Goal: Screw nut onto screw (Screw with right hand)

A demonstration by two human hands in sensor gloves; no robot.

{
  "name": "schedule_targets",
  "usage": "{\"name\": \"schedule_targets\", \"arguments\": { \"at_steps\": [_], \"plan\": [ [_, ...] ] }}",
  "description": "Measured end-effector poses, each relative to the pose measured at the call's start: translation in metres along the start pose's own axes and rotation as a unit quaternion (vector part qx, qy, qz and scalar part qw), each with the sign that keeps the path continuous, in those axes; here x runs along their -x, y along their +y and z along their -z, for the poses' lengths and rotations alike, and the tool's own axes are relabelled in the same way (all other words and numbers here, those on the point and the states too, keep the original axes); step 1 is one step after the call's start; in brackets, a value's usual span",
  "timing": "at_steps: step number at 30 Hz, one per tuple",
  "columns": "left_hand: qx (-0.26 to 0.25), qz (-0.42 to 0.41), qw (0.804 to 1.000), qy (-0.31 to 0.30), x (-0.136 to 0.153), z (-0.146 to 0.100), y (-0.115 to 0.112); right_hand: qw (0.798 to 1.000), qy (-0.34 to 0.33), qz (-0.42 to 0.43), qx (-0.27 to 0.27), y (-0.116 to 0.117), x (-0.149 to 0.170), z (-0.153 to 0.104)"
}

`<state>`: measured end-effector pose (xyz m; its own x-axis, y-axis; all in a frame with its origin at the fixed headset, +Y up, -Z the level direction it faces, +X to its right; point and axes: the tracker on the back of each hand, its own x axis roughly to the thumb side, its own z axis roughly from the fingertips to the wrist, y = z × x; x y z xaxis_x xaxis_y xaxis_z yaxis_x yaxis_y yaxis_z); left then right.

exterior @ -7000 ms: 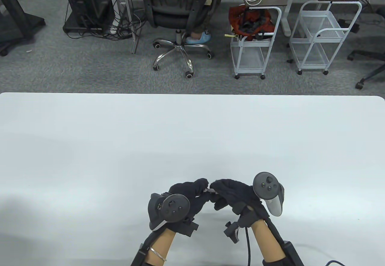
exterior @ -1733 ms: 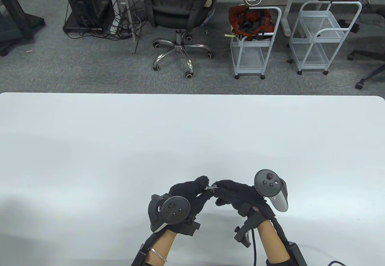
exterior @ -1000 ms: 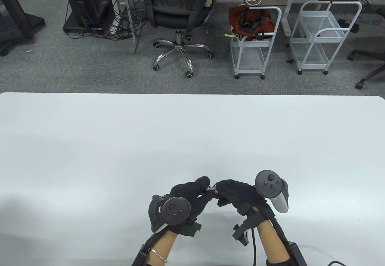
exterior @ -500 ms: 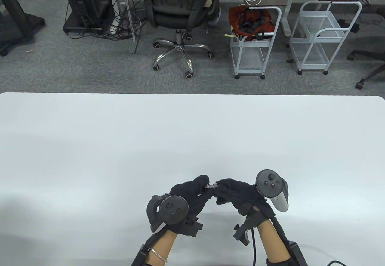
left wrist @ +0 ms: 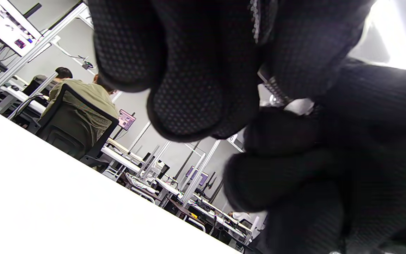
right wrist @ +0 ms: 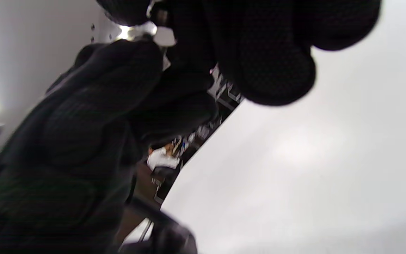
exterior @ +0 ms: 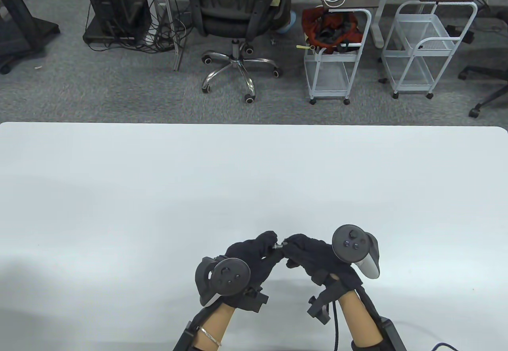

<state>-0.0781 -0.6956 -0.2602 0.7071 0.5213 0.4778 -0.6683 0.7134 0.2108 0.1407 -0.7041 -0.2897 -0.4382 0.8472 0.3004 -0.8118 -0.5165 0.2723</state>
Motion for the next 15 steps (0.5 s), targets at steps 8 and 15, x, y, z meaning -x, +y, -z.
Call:
{"name": "schedule_targets", "arguments": {
  "at_steps": [8,15],
  "plan": [
    [0.003,-0.001,1.0,-0.012,-0.005,-0.0003,-0.0014,1.0,-0.001,-0.004,0.013,-0.0005,0.0004,-0.0005],
    [0.003,0.006,1.0,-0.02,-0.0086,-0.0021,-0.0015,0.999,0.008,-0.004,-0.038,-0.003,-0.0018,-0.0013]
  ]
}}
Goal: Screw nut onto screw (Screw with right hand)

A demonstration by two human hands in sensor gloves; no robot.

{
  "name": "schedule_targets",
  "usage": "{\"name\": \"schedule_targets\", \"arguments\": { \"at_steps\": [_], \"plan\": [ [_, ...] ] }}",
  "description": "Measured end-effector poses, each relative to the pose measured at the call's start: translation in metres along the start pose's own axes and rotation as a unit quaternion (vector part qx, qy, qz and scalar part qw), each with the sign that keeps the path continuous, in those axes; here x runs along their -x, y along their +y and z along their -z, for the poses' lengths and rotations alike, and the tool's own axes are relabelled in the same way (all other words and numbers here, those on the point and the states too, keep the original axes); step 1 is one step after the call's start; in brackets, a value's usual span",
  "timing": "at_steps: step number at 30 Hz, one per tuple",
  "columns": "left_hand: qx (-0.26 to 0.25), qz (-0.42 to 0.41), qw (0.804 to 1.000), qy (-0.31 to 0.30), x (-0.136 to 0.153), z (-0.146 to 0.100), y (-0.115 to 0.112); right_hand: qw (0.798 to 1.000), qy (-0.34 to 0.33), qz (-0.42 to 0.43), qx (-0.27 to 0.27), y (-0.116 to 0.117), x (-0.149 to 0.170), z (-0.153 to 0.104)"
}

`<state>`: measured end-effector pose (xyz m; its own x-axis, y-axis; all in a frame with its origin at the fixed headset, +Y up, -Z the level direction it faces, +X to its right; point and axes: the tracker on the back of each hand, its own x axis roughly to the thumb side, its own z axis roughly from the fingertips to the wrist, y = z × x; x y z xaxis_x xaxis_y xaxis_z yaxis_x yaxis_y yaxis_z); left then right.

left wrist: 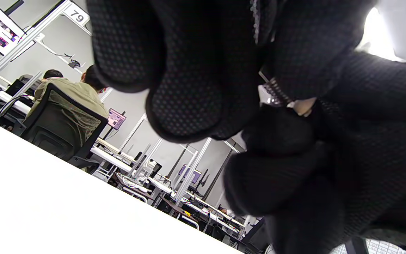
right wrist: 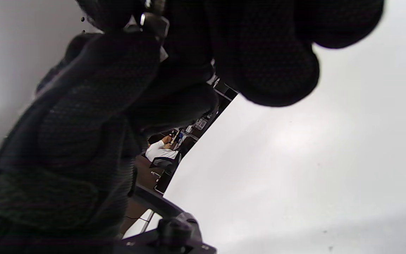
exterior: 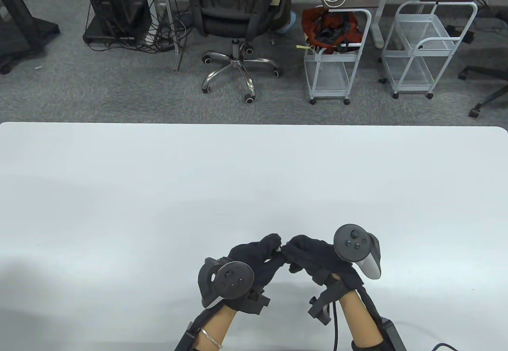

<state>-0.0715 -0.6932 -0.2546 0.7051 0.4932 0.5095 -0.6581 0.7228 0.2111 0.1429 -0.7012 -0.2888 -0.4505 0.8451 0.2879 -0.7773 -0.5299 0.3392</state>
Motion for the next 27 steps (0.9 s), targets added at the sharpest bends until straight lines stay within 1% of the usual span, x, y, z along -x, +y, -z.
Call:
{"name": "schedule_targets", "arguments": {
  "at_steps": [2,3,5,7,8,11,12,14,17,18,19,20,22,23,25,27],
  "plan": [
    [0.005,-0.008,1.0,-0.002,0.0003,0.0008,-0.0009,0.999,-0.004,-0.013,0.052,0.0,0.0001,0.0007],
    [0.011,-0.018,1.0,0.004,0.0008,0.0008,-0.0018,0.998,0.001,-0.012,0.058,0.0004,0.0,0.0003],
    [0.011,-0.022,1.0,0.006,0.0012,0.0007,-0.0022,0.999,0.01,-0.013,0.032,0.0,-0.0005,-0.0005],
    [0.006,-0.01,1.0,0.005,-0.0007,-0.0001,-0.0018,1.0,0.016,-0.007,-0.013,-0.0002,-0.002,-0.0012],
    [0.006,-0.004,1.0,0.001,-0.0017,-0.0001,-0.0015,0.999,0.02,-0.006,-0.027,-0.0003,-0.0025,-0.0009],
    [0.016,-0.01,1.0,-0.005,-0.0013,0.0007,-0.0025,0.999,0.01,-0.018,0.042,-0.0021,-0.0015,-0.0008],
    [0.02,-0.022,1.0,-0.002,-0.0007,0.001,-0.0033,0.998,0.015,-0.014,0.051,-0.0016,-0.0012,-0.0008],
    [0.023,-0.032,0.999,0.004,0.0006,0.0011,-0.0039,0.999,0.025,-0.018,0.031,-0.0017,-0.0014,-0.0009],
    [0.017,-0.018,1.0,0.005,0.0002,0.0011,-0.0032,0.999,0.03,-0.013,-0.033,-0.0012,-0.0025,-0.0004],
    [0.02,-0.014,1.0,0.0,-0.0001,0.0013,-0.0029,0.998,0.034,-0.014,-0.044,-0.0014,-0.0022,-0.0001],
    [0.022,-0.013,1.0,-0.001,-0.0002,0.001,-0.0024,0.999,0.019,-0.021,-0.023,-0.0017,-0.0016,0.0002],
    [0.025,-0.016,1.0,-0.004,-0.0002,0.0011,-0.0024,0.999,0.017,-0.023,0.016,-0.0014,-0.0006,0.0002],
    [0.035,-0.028,0.999,-0.002,0.0005,0.0011,-0.0036,0.998,0.021,-0.017,0.049,-0.0003,0.0006,-0.0006],
    [0.037,-0.033,0.999,0.002,0.001,0.0009,-0.004,0.999,0.024,-0.016,0.044,-0.0004,0.0007,-0.0008],
    [0.038,-0.038,0.999,0.006,0.0013,0.0007,-0.0046,0.999,0.03,-0.013,-0.001,-0.002,0.0,-0.0016],
    [0.036,-0.029,0.999,0.001,-0.0002,0.0007,-0.0044,0.999,0.036,-0.009,-0.034,-0.0024,-0.0009,-0.0021]
  ]
}}
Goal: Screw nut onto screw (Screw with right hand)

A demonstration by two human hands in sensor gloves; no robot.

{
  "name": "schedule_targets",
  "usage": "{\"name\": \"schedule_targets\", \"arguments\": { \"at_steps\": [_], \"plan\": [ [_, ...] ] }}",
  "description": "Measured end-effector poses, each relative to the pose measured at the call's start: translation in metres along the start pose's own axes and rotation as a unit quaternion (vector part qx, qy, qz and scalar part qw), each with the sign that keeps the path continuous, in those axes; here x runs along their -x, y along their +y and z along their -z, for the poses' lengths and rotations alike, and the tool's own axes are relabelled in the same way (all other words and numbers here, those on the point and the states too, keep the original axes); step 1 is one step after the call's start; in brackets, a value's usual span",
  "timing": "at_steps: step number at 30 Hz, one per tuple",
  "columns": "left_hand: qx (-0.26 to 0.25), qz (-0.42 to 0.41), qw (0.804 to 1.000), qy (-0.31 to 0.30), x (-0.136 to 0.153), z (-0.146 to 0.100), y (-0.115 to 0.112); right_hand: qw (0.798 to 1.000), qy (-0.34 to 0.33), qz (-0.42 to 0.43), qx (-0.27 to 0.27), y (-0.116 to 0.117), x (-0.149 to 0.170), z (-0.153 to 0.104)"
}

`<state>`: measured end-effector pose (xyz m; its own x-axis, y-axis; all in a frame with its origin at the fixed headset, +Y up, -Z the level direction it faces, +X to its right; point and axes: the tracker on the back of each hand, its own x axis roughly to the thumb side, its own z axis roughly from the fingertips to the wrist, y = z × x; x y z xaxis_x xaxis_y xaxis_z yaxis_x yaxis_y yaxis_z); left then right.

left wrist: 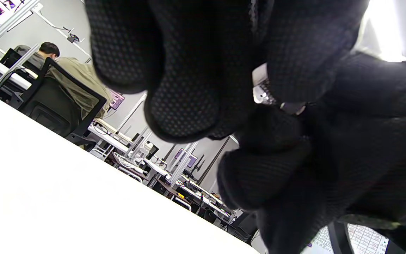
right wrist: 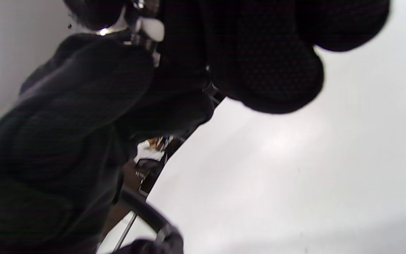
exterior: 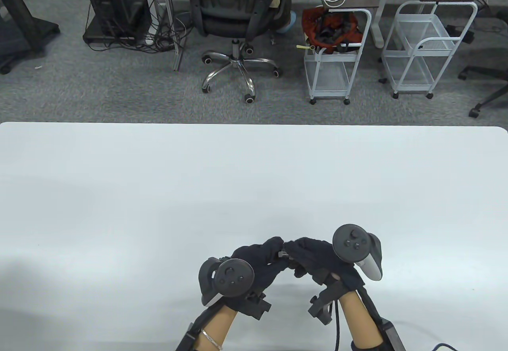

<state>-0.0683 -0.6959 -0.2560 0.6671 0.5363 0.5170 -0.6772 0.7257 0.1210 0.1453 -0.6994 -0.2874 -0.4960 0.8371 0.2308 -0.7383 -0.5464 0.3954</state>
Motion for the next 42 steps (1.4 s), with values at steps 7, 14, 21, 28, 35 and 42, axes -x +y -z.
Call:
{"name": "schedule_targets", "arguments": {
  "at_steps": [7,14,21,28,35,42],
  "plan": [
    [0.014,-0.023,1.0,-0.002,0.0016,0.0009,0.0,0.999,0.004,0.012,0.048,-0.0011,0.0056,0.0004],
    [0.012,-0.016,1.0,-0.008,-0.0008,0.0004,0.0004,0.996,-0.005,-0.003,0.09,-0.0004,0.0038,-0.0009],
    [0.003,-0.008,1.0,-0.008,-0.0006,0.0003,0.002,0.998,-0.014,-0.002,0.053,-0.0027,0.004,-0.0007],
    [-0.002,-0.006,1.0,-0.002,0.0007,0.0,0.0021,1.0,0.0,0.009,-0.004,-0.0018,0.0018,-0.0016],
    [0.001,-0.028,1.0,0.001,0.0019,0.0002,0.0023,0.999,-0.008,0.011,0.052,-0.0016,0.0026,-0.0022],
    [0.0,-0.026,1.0,-0.003,0.0007,0.0002,0.0017,0.997,-0.012,0.002,0.081,-0.0024,0.0007,-0.0022]
  ]
}}
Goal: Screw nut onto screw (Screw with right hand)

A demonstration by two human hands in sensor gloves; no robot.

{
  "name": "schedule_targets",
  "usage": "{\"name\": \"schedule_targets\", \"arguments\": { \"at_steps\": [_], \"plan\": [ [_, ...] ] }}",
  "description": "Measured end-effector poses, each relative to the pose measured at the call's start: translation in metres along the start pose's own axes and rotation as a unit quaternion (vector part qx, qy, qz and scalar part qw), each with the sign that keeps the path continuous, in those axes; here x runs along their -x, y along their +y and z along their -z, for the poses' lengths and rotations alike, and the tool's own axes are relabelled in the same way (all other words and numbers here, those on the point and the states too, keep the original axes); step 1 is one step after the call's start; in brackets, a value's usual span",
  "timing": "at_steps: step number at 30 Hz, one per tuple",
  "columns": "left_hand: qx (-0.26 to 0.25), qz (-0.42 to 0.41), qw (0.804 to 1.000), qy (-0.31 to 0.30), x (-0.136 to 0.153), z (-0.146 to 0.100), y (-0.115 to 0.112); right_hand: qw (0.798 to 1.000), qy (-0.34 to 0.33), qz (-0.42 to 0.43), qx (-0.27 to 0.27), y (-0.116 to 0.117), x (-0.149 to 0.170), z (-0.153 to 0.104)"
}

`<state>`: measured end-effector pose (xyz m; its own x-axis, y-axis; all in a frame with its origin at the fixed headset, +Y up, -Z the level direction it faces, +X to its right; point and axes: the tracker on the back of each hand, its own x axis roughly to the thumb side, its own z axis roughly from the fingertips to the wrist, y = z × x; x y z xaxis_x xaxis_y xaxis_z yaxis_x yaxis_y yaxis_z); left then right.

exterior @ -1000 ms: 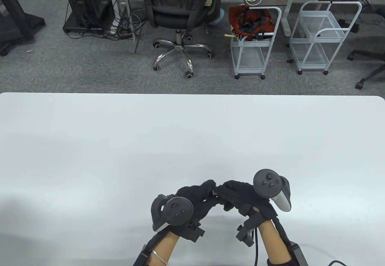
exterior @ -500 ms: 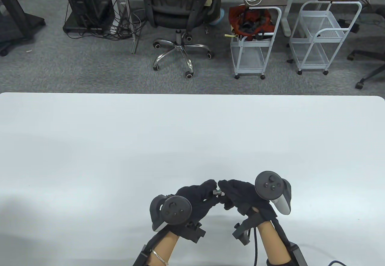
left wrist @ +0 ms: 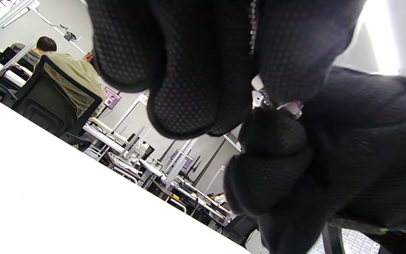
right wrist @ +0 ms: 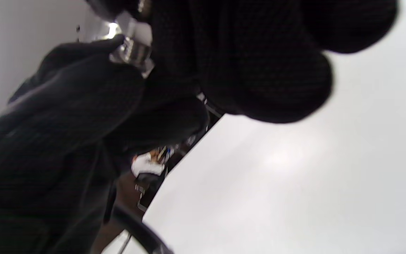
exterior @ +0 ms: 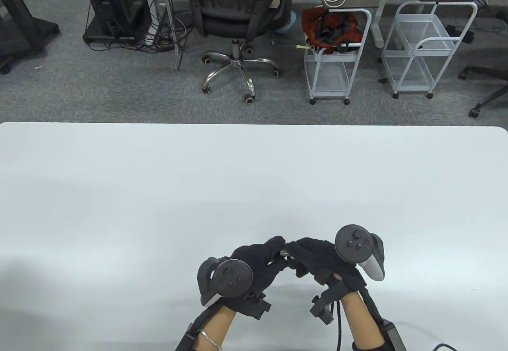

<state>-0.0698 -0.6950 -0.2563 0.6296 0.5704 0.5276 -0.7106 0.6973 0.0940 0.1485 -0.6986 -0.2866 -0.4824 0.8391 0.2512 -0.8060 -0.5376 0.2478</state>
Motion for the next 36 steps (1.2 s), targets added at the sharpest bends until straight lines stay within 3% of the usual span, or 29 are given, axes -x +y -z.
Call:
{"name": "schedule_targets", "arguments": {
  "at_steps": [3,6,10,16,18,20,25,29,31,35,36],
  "plan": [
    [-0.003,0.002,1.0,0.001,0.0001,-0.0001,0.0005,1.0,0.0,-0.005,-0.021,-0.0009,-0.0013,-0.0006],
    [-0.007,0.016,1.0,0.001,0.0006,-0.0001,0.0013,0.997,0.008,-0.006,-0.079,-0.0009,-0.0031,0.0003],
    [0.001,0.002,1.0,0.002,0.0021,0.0008,-0.0004,1.0,0.003,-0.011,-0.006,-0.0003,-0.0015,0.0011],
    [-0.006,0.011,1.0,0.005,0.0035,0.0011,0.0016,0.997,0.007,-0.01,-0.076,0.0008,-0.0016,0.002],
    [-0.003,0.003,1.0,0.005,0.0036,0.0011,0.0008,1.0,-0.004,-0.019,-0.019,0.0003,-0.0002,0.0021],
    [-0.001,-0.009,1.0,0.007,0.003,0.0013,-0.0002,1.0,0.001,-0.005,0.004,0.0008,0.0003,0.0011],
    [-0.006,0.008,1.0,0.005,0.0031,0.0014,0.001,0.997,0.011,-0.009,-0.081,0.0006,-0.0016,0.0016],
    [-0.004,-0.006,1.0,0.005,0.0035,0.0018,0.0005,1.0,0.001,-0.013,-0.002,0.0005,-0.0026,0.0008],
    [-0.005,-0.01,1.0,0.008,0.0032,0.002,0.0003,1.0,0.003,-0.017,-0.01,-0.0003,-0.0023,0.0003],
    [-0.008,0.006,1.0,0.006,0.0031,0.0018,0.0009,0.997,0.01,-0.012,-0.074,0.0002,-0.0026,0.0008],
    [-0.008,0.006,1.0,0.006,0.0031,0.0019,0.001,0.998,0.007,-0.02,-0.066,0.0,-0.0024,0.0008]
  ]
}}
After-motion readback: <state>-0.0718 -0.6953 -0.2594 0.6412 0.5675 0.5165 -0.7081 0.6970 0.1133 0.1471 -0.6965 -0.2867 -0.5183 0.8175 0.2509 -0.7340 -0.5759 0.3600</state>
